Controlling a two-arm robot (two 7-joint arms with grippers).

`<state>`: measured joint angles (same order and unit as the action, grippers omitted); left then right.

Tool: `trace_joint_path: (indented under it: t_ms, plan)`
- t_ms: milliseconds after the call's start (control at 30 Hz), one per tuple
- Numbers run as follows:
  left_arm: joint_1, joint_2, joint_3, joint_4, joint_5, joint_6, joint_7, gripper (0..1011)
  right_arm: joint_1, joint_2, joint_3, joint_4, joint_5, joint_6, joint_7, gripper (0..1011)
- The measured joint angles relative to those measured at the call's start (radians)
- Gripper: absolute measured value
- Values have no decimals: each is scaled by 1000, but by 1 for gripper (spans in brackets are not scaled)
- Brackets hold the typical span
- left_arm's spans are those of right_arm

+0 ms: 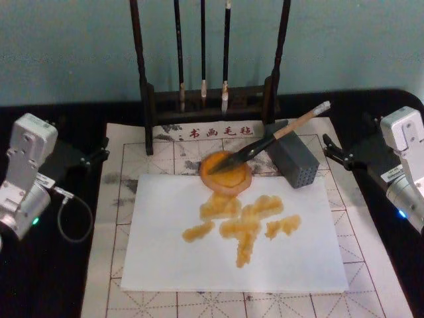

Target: Pick up the brush from the inkstone, write on the paper, then place the brush back to its original position.

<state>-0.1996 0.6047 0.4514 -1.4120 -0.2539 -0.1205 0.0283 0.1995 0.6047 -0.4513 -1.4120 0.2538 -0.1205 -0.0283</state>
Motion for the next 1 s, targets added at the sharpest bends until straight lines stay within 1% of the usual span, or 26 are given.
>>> trace_joint_path:
  t_ms: [1000]
  plan:
    - [0,0,0,0,0,0,0,1001,0,0,0,0,0,0,0,1000]
